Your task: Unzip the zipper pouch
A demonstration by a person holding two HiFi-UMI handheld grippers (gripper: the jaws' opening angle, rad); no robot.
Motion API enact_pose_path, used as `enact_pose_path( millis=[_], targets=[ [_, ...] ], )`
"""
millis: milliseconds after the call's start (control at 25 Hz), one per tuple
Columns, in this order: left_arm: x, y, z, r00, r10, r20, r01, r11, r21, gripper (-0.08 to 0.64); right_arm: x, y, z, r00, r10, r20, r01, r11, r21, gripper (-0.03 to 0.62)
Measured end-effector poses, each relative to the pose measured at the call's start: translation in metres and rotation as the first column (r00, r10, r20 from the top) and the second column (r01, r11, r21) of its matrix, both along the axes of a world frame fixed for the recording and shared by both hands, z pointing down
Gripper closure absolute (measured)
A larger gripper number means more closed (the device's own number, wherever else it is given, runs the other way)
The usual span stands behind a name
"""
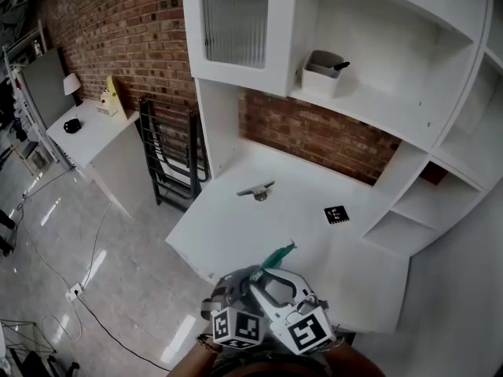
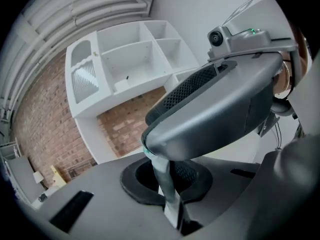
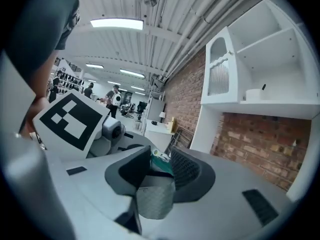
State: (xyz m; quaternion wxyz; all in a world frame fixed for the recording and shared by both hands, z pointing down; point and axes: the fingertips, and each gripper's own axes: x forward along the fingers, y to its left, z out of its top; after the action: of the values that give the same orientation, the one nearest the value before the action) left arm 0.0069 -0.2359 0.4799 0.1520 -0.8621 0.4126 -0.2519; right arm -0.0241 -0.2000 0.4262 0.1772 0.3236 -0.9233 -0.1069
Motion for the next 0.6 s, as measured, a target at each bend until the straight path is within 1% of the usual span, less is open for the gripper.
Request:
enact_pose_path(
  millis=[200, 360, 480, 600],
  targets=[
    [0.001, 0.001, 0.003, 1.0, 0.001, 0.025, -0.001, 1.0, 0.008, 0.558, 0.001, 0.002, 0.003, 1.0, 0.011, -0.014, -0.011, 1.0, 0.009, 0.488],
    [0.001, 0.001, 0.002, 1.0, -0.003, 0.022, 0.003, 1.0, 0.013, 0.558, 0.005, 0.003, 0.0, 0.999, 0.009, 0.032, -0.008, 1.0, -0.014, 0.49],
    [0.002, 0.002, 0.002, 1.0, -0.004, 0.018, 0.004, 1.0, 0.01, 0.558, 0.009, 0.002, -0.004, 0.997, 0.006, 0.081, -0.003, 0.999, -0.042, 0.509],
    [0.004, 0.002, 0.001, 1.0, 0.001, 0.027, -0.001, 1.0, 0.016, 0.558, 0.01, 0.002, -0.007, 0.994, 0.008, 0.111, -0.002, 0.999, -0.054, 0.513]
  ],
)
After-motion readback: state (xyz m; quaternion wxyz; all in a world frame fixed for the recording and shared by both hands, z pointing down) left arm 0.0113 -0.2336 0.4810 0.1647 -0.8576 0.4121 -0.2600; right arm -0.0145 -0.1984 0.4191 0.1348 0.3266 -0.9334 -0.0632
